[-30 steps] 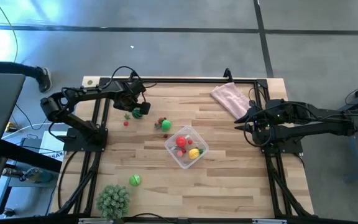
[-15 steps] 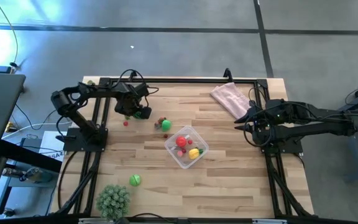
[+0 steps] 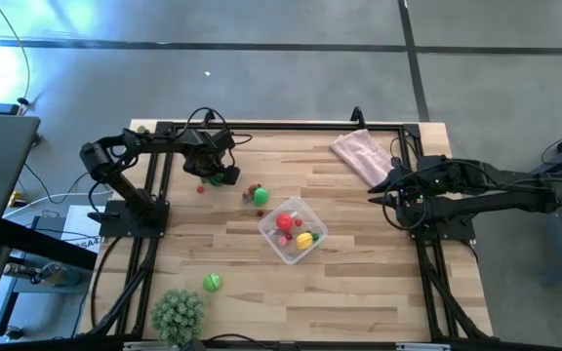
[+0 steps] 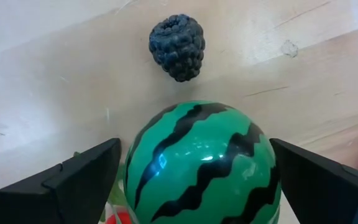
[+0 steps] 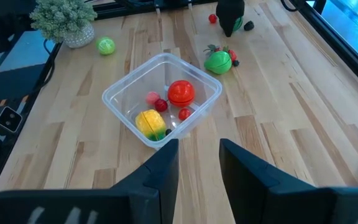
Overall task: Pick and placing Produce into tupperware
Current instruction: Put the green watermelon into the transparent container
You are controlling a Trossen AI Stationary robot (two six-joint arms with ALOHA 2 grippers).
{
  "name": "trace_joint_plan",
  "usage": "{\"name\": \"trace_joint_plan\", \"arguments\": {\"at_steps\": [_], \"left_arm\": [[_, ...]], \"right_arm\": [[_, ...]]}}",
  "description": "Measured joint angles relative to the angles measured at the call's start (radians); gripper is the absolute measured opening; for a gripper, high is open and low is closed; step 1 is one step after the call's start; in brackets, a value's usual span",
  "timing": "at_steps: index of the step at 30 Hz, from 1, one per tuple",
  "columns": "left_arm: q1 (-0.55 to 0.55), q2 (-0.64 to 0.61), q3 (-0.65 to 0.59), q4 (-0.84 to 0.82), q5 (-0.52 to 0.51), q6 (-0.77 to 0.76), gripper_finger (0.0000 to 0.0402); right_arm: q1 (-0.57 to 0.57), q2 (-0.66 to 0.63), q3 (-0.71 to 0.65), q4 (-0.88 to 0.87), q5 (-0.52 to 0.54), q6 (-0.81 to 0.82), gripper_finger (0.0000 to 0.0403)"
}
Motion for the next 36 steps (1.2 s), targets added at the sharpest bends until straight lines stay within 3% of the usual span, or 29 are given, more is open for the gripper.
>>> {"name": "trace_joint_plan", "arguments": {"at_steps": [15, 25, 36], "left_arm": [[0.000, 0.000, 0.000, -0.004, 0.019, 0.001, 0.0278], [0.000, 0.000, 0.000, -0.005, 0.014, 0.002, 0.0327], [0.000, 0.000, 0.000, -0.004, 0.020, 0.002, 0.0277]], "right_arm": [[0.000, 0.000, 0.000, 0.000, 0.000, -0.001, 0.0105], [0.000, 0.000, 0.000, 0.000, 0.000, -0.001, 0.0105], [0.000, 0.000, 0.000, 0.000, 0.000, 0.000, 0.0105]]}}
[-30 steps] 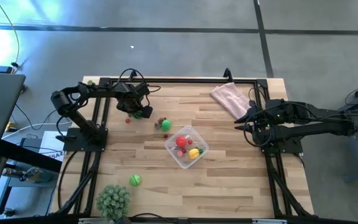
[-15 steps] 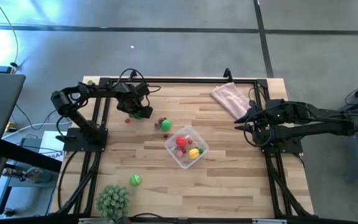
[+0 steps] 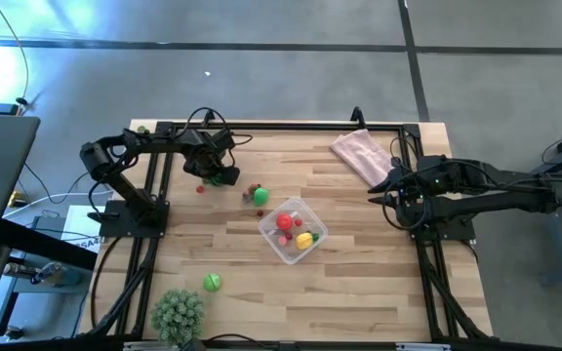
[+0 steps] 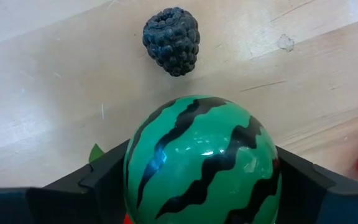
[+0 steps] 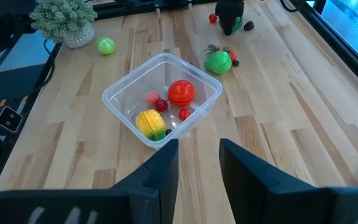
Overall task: Pick and placing Produce into tupperware
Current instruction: Put the green watermelon into the transparent container
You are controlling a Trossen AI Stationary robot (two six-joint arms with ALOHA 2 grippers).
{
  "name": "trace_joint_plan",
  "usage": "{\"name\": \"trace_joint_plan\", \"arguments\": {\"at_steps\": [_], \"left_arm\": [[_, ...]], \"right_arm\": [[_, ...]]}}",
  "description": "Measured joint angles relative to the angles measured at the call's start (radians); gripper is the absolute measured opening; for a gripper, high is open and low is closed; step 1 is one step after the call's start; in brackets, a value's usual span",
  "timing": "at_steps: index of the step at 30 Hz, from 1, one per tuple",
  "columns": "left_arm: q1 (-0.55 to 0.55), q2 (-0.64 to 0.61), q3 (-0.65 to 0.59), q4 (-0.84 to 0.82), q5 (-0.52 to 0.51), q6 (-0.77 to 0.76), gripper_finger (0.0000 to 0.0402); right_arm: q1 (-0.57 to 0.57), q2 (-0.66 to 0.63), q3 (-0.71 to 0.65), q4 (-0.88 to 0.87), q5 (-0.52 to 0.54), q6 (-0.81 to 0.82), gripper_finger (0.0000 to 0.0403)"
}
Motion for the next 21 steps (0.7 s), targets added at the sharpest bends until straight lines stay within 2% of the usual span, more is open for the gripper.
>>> {"name": "trace_joint_plan", "arguments": {"at_steps": [3, 9, 15, 21], "left_arm": [[0.000, 0.000, 0.000, -0.001, 0.000, 0.000, 0.0278], [0.000, 0.000, 0.000, -0.001, -0.009, 0.004, 0.0310], [0.000, 0.000, 0.000, -0.001, 0.012, 0.002, 0.0275], [0.000, -0.042, 0.000, -0.001, 0.053, 0.006, 0.0275]], "right_arm": [[0.000, 0.000, 0.000, 0.000, 0.000, 0.001, 0.0105], [0.000, 0.000, 0.000, 0.000, 0.000, 0.000, 0.0105], [0.000, 0.000, 0.000, 0.000, 0.000, 0.000, 0.0105], [0.000, 0.000, 0.000, 0.000, 0.000, 0.001, 0.0105]]}}
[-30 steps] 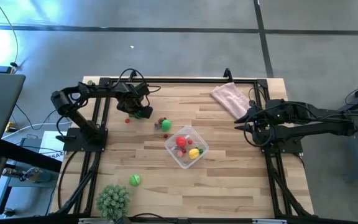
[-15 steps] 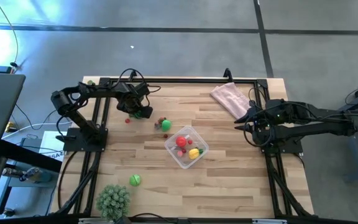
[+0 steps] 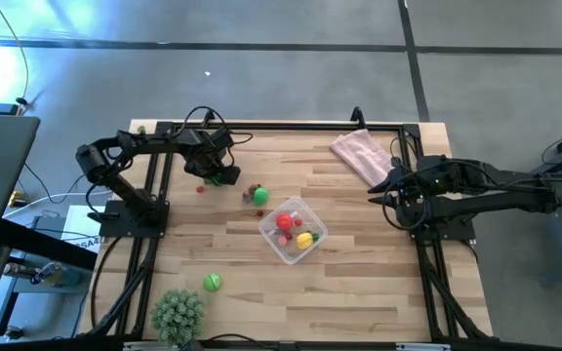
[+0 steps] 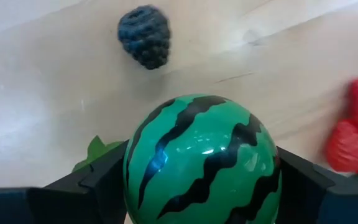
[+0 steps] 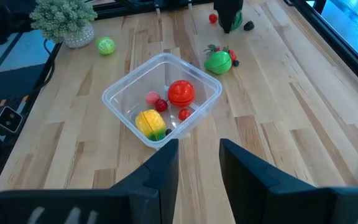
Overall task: Pick and placing Produce into tupperware
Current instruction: Put the green watermelon into the transparent container
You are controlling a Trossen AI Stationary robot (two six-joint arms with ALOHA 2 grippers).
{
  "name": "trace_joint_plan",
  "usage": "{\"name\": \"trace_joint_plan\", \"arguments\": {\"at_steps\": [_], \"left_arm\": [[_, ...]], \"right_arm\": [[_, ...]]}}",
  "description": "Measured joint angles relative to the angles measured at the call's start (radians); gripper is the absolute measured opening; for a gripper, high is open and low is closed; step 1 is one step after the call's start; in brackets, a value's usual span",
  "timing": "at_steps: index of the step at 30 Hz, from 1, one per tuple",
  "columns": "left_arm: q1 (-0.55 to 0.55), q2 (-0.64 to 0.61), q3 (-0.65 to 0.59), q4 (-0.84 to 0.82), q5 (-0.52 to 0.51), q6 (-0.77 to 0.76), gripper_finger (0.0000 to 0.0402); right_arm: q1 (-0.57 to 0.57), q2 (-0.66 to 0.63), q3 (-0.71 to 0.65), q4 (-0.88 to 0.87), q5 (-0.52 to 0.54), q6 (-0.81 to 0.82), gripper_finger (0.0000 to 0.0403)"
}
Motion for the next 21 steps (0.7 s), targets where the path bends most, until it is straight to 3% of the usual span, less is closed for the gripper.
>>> {"name": "trace_joint_plan", "arguments": {"at_steps": [7, 10, 14, 21], "left_arm": [[0.000, -0.152, 0.001, 0.014, 0.016, 0.023, 0.0308], [-0.015, -0.232, 0.020, 0.017, 0.028, 0.023, 0.0302], [-0.078, -0.337, 0.057, 0.042, 0.000, 0.023, 0.0258], [-0.200, -0.420, 0.079, 0.042, -0.090, 0.039, 0.0144]], "right_arm": [[0.000, 0.000, 0.000, 0.000, 0.000, -0.001, 0.0105], [0.000, 0.000, 0.000, 0.000, 0.000, 0.000, 0.0105], [0.000, 0.000, 0.000, 0.000, 0.000, -0.001, 0.0105], [0.000, 0.000, 0.000, 0.000, 0.000, 0.000, 0.0105]]}}
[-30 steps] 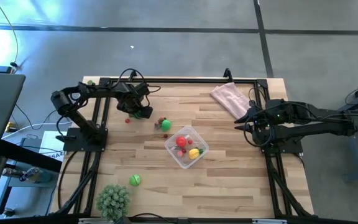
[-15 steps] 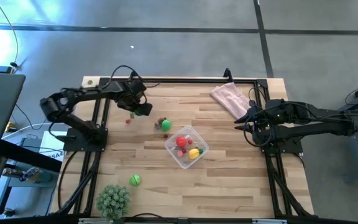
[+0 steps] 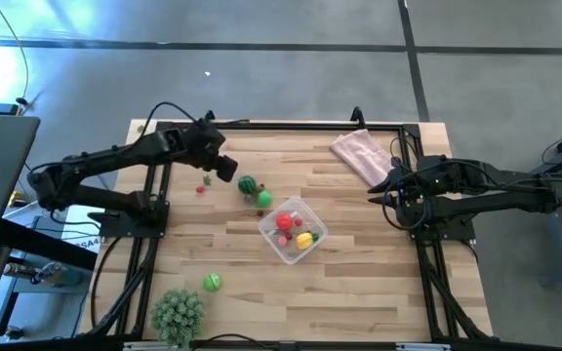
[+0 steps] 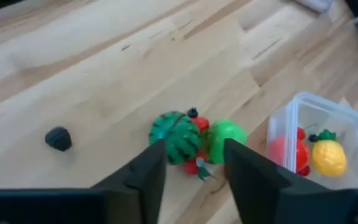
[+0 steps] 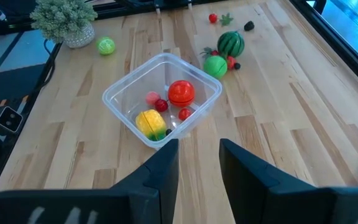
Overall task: Pick and placing Produce into tupperware
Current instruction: Put the green watermelon into the transparent container
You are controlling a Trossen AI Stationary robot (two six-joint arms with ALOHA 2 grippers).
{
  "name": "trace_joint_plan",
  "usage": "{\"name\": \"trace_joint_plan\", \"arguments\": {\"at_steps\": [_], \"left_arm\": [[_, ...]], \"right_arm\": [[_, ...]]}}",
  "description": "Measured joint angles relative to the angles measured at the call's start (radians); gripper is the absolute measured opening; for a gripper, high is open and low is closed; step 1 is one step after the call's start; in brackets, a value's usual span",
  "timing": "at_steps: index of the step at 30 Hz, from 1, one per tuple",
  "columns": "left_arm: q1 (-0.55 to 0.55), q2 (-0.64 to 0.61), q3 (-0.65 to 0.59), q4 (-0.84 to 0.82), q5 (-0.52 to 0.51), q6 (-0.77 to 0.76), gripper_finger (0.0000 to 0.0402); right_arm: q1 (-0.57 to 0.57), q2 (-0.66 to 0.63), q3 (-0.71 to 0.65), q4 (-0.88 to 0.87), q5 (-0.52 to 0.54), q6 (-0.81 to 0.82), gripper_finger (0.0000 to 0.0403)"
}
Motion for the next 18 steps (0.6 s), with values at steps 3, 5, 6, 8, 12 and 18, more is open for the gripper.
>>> {"name": "trace_joint_plan", "arguments": {"at_steps": [3, 5, 6, 8, 12, 18], "left_arm": [[-0.036, 0.017, 0.000, 0.008, -0.016, -0.041, 0.0112], [-0.053, 0.033, 0.000, 0.018, -0.016, -0.072, 0.0103], [-0.061, 0.043, 0.000, 0.025, -0.016, -0.094, 0.0102], [-0.079, 0.066, 0.000, 0.037, -0.016, -0.139, 0.0100], [-0.103, 0.116, 0.001, 0.084, -0.016, -0.183, 0.0108], [-0.133, 0.207, 0.090, 0.031, -0.058, -0.232, 0.0143]], "right_arm": [[0.000, 0.000, 0.000, 0.000, 0.000, 0.000, 0.0105], [0.000, 0.000, 0.000, 0.000, 0.000, 0.000, 0.0105], [0.000, 0.000, 0.000, 0.000, 0.000, -0.001, 0.0105], [0.000, 0.000, 0.000, 0.000, 0.000, 0.000, 0.0105], [0.000, 0.000, 0.000, 0.000, 0.000, -0.001, 0.0105], [0.000, 0.000, 0.000, 0.000, 0.000, 0.000, 0.0105]]}}
